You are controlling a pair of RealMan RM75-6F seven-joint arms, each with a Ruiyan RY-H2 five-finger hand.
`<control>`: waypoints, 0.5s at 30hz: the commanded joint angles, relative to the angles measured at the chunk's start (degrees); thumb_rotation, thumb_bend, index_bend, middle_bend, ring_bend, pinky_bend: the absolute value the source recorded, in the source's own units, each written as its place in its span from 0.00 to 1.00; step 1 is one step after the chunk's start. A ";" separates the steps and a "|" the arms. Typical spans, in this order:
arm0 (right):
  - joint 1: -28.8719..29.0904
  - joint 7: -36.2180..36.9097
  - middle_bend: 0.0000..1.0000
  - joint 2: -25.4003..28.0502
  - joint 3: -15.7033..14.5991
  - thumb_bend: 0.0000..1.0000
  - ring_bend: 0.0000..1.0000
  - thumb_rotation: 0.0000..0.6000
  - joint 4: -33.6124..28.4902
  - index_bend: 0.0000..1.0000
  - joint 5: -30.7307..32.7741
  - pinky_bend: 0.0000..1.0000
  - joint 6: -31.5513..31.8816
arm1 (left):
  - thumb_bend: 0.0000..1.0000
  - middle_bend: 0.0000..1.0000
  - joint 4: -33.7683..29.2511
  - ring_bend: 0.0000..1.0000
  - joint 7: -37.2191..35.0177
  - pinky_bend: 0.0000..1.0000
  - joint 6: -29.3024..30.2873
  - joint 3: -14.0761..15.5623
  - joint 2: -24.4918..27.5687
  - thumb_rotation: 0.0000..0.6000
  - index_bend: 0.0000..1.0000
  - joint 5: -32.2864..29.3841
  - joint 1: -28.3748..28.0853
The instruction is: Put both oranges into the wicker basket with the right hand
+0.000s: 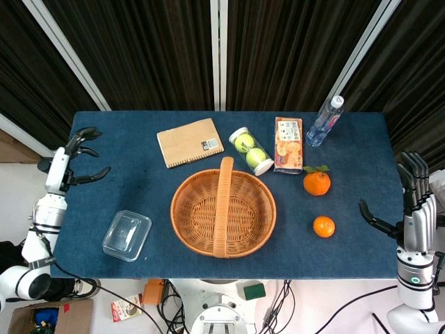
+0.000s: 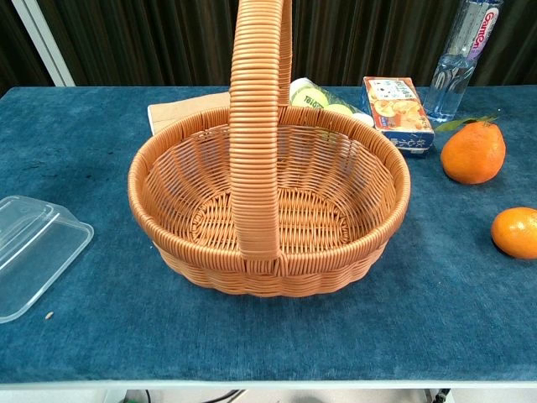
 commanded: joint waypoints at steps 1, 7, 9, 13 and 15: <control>0.23 0.50 0.00 -0.85 -0.18 0.33 0.00 1.00 1.73 0.00 0.56 0.00 0.41 | 0.16 0.24 1.96 0.21 -3.51 0.43 -2.81 -1.12 -0.67 1.00 0.21 -1.40 -2.42; 0.12 0.80 0.00 -0.53 -0.63 0.33 0.00 1.00 1.74 0.00 1.62 0.00 0.10 | 0.16 0.24 1.84 0.21 -3.16 0.43 -1.90 -0.44 -0.09 1.00 0.22 -0.50 -2.38; -0.11 0.30 0.00 -0.30 -1.21 0.34 0.00 1.00 1.67 0.00 1.74 0.00 -0.25 | 0.16 0.24 1.16 0.21 -2.33 0.43 -1.37 0.15 0.17 1.00 0.22 0.13 -2.21; -0.86 -1.15 0.00 0.71 -2.64 0.33 0.00 1.00 1.62 0.00 2.20 0.00 -1.50 | 0.16 0.24 0.02 0.21 0.58 0.43 -0.63 1.74 0.93 1.00 0.22 1.76 -1.95; -1.53 -2.95 0.00 2.46 -4.29 0.33 0.00 1.00 0.80 0.00 2.78 0.00 -3.99 | 0.16 0.25 0.03 0.22 4.58 0.44 -0.37 3.40 1.72 1.00 0.22 3.23 -1.71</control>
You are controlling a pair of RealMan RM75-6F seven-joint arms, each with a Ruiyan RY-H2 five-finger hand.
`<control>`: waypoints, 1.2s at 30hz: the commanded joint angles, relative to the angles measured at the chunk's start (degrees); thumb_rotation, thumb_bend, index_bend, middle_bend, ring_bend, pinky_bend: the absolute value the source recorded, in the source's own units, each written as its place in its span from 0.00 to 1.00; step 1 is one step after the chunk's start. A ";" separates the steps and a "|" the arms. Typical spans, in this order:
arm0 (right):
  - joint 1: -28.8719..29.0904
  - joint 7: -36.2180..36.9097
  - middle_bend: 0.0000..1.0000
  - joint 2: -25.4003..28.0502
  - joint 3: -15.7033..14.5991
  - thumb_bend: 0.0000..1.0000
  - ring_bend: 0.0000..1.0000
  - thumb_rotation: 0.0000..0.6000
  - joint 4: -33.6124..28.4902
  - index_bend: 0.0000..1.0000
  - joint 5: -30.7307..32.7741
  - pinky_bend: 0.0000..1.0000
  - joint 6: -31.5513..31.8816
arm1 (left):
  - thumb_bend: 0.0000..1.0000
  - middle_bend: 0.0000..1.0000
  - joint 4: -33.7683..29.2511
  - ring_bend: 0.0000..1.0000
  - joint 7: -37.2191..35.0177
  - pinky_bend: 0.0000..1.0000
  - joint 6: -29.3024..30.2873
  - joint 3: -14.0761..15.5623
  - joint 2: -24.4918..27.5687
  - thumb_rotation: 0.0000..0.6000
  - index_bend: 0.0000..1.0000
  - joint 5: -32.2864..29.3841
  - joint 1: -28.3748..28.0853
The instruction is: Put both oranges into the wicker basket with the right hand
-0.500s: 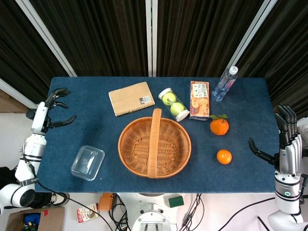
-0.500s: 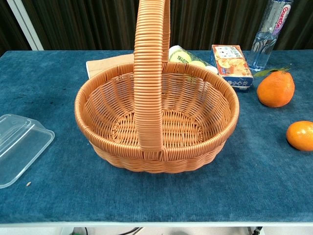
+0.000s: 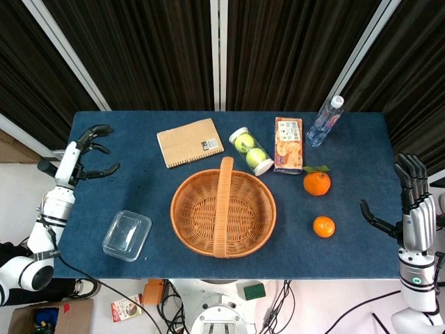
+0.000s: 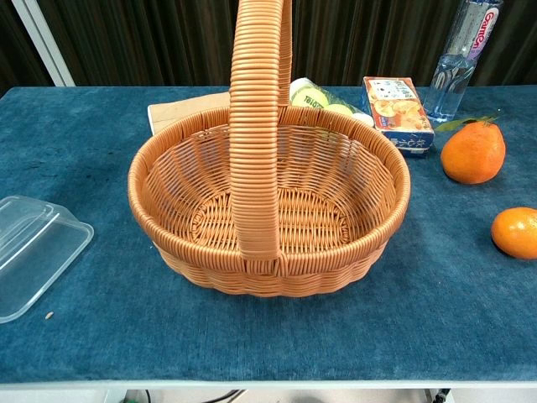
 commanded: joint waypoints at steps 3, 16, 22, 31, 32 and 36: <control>-1.83 -10.63 0.00 9.30 -7.09 0.26 0.00 1.00 -6.89 0.00 3.23 0.00 -13.78 | 0.15 0.29 1.54 0.29 18.58 0.53 1.84 5.60 2.08 0.98 0.28 4.12 1.41; 0.36 -41.06 0.00 17.44 -13.11 0.26 0.00 1.00 -24.69 0.00 18.69 0.00 -38.63 | 0.08 0.22 1.76 0.17 48.17 0.42 8.42 14.56 2.76 0.90 0.26 3.37 9.95; 1.74 -41.73 0.00 10.93 -13.46 0.29 0.00 1.00 -19.57 0.00 21.79 0.00 -43.11 | 0.06 0.21 2.39 0.15 53.98 0.37 11.94 16.09 1.78 0.90 0.25 3.38 12.85; 3.42 -42.12 0.01 4.89 -12.76 0.29 0.00 1.00 -13.09 0.00 22.08 0.04 -44.66 | 0.06 0.22 3.87 0.15 51.75 0.36 15.69 17.15 1.97 0.82 0.25 5.49 15.43; 3.78 -42.28 0.02 4.23 -12.52 0.29 0.00 1.00 -12.60 0.00 22.65 0.06 -45.23 | 0.06 0.22 4.09 0.15 51.57 0.36 15.92 17.19 1.96 0.81 0.25 5.65 15.61; 4.92 -42.66 0.06 2.68 -11.91 0.29 0.00 1.00 -11.83 0.00 24.27 0.15 -46.95 | 0.06 0.22 4.10 0.15 50.59 0.36 16.21 17.43 2.26 0.81 0.25 6.43 15.88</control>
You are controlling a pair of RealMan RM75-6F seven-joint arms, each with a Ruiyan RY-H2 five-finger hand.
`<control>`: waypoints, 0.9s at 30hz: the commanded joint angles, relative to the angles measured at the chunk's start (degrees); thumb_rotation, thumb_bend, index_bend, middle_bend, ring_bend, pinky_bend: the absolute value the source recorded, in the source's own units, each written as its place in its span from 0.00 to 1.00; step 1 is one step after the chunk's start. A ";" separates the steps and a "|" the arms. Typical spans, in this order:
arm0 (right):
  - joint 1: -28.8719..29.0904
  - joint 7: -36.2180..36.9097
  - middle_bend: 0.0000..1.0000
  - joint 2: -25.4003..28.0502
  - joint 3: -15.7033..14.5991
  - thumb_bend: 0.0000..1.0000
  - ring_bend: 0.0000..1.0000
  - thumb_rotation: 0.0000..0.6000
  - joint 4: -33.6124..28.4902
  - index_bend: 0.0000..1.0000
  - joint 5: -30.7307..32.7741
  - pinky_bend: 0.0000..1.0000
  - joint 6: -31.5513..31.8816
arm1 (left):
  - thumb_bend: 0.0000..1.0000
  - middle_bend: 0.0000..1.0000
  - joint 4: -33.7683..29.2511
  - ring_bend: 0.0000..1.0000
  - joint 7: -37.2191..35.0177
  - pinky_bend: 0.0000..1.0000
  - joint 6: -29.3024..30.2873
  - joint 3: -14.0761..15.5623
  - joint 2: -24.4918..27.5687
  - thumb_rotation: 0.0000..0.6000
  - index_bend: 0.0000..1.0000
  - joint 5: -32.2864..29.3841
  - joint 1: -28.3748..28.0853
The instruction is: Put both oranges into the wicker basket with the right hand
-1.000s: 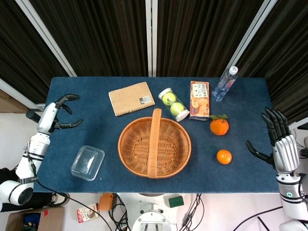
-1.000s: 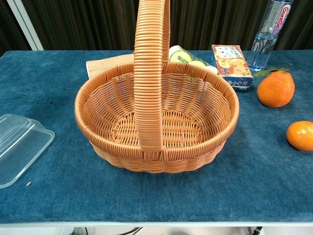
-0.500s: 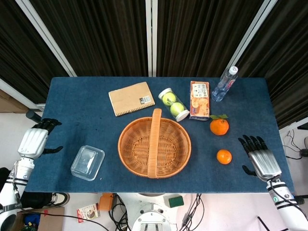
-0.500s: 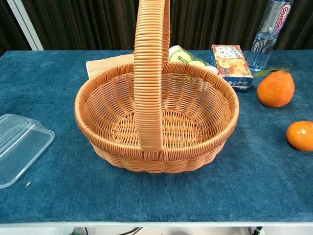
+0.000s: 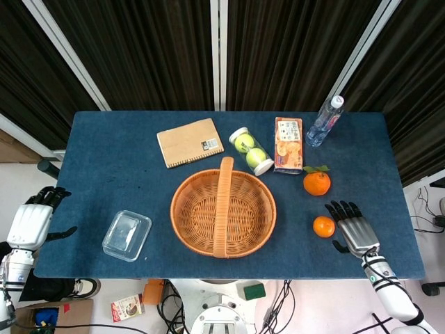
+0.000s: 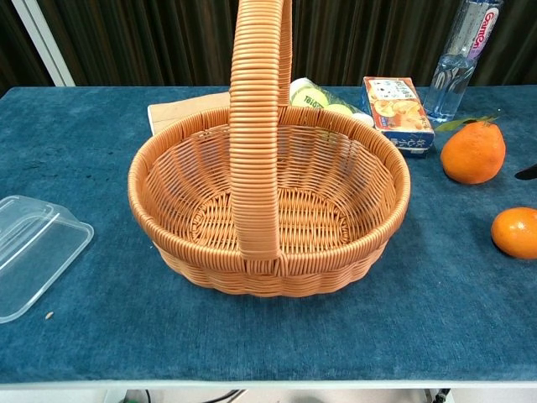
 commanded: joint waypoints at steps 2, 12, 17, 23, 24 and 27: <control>0.99 -0.68 0.09 -1.83 0.52 0.29 0.00 1.00 1.16 0.01 1.00 0.20 -0.86 | 0.06 0.22 -0.08 0.15 -1.02 0.36 0.64 0.07 0.29 0.81 0.25 0.77 0.30; 2.29 0.68 0.26 -3.36 0.64 0.33 0.16 1.00 2.01 0.31 1.78 0.37 -2.44 | 0.06 0.23 0.99 0.15 -4.04 0.36 1.18 -0.35 -0.36 0.81 0.25 1.07 0.83; 2.08 -0.42 0.41 -3.57 0.78 0.39 0.31 1.00 1.89 0.56 2.21 0.47 -1.05 | 0.06 0.23 0.72 0.15 -3.69 0.36 0.00 -0.40 -0.07 0.80 0.25 0.41 0.77; 1.10 0.89 0.46 -1.48 1.21 0.40 0.37 1.00 -1.31 0.66 -1.37 0.52 3.91 | 0.06 0.23 0.75 0.15 -4.37 0.36 0.11 -0.56 -0.07 0.81 0.25 0.72 0.83; 0.93 1.29 0.47 -0.57 1.39 0.40 0.37 1.00 -2.48 0.66 -2.53 0.52 5.14 | 0.06 0.23 0.75 0.15 -4.59 0.36 0.15 -0.59 -0.03 0.81 0.25 0.75 0.86; 0.61 2.97 0.47 3.07 2.62 0.40 0.37 1.00 -7.32 0.66 -6.60 0.52 9.48 | 0.06 0.23 0.82 0.15 -5.60 0.36 0.39 -0.68 0.07 0.81 0.25 0.87 1.01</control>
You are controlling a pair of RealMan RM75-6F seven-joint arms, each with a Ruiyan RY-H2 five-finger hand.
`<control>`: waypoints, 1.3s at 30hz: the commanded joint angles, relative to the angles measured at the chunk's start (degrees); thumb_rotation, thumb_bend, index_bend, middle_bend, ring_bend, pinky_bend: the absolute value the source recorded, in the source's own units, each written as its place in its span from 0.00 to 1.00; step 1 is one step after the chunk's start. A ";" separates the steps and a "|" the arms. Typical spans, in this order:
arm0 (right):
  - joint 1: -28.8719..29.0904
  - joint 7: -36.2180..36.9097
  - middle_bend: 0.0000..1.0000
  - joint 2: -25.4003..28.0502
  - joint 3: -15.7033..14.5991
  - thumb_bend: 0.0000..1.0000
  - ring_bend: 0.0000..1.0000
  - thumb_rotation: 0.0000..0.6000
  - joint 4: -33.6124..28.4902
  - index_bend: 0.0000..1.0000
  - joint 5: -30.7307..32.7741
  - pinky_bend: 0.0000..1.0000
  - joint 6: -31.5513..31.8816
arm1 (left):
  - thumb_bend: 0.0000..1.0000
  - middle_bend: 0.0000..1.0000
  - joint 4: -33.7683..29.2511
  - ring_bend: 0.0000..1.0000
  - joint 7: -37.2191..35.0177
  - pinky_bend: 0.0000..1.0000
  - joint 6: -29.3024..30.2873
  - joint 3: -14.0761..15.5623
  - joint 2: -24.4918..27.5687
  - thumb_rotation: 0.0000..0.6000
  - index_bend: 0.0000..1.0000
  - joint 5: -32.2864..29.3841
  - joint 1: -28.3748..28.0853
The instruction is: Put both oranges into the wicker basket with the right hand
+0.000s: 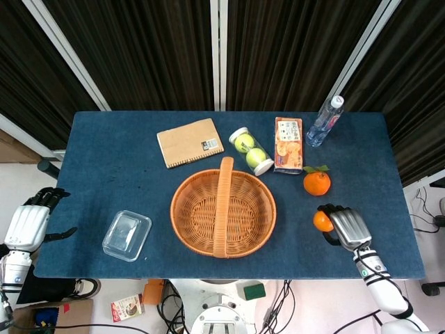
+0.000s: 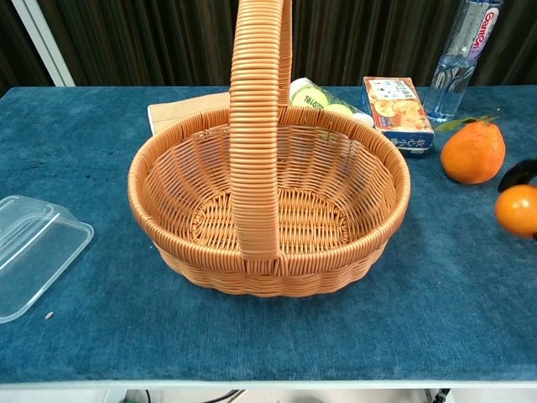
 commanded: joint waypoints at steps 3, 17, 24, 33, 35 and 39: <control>0.32 2.08 0.49 6.31 3.66 0.41 0.39 1.00 -8.86 0.69 -7.42 0.54 7.54 | 0.06 0.23 0.23 0.15 -1.60 0.36 0.47 -0.10 0.13 0.81 0.25 0.43 0.21; 16.96 -12.88 0.50 -3.04 10.36 0.40 0.40 1.00 -13.18 0.73 3.19 0.57 -9.98 | 0.06 0.23 2.47 0.15 -1.72 0.36 2.18 -0.44 -0.32 0.81 0.26 0.86 1.05; 23.05 -18.18 0.50 -10.37 11.02 0.40 0.40 1.00 -9.96 0.72 8.67 0.55 -13.32 | 0.06 0.23 4.34 0.15 -2.39 0.36 2.24 -0.58 -1.14 0.81 0.26 0.02 1.74; 28.51 -20.85 0.47 -17.40 10.65 0.40 0.40 1.00 -4.22 0.68 14.97 0.53 -15.67 | 0.06 0.23 4.77 0.15 -2.95 0.36 2.21 -0.94 -1.03 0.81 0.26 0.09 1.69; 29.44 -21.67 0.46 -18.79 10.09 0.40 0.40 1.00 -2.78 0.67 15.36 0.52 -15.65 | 0.06 0.23 4.77 0.15 -3.00 0.36 2.09 -0.92 -1.02 0.81 0.26 0.00 1.74; 30.32 -22.15 0.45 -20.90 8.93 0.40 0.38 1.00 -1.01 0.63 14.77 0.52 -14.90 | 0.06 0.23 5.06 0.15 -3.27 0.36 1.67 -0.81 -1.14 0.81 0.26 -0.26 1.89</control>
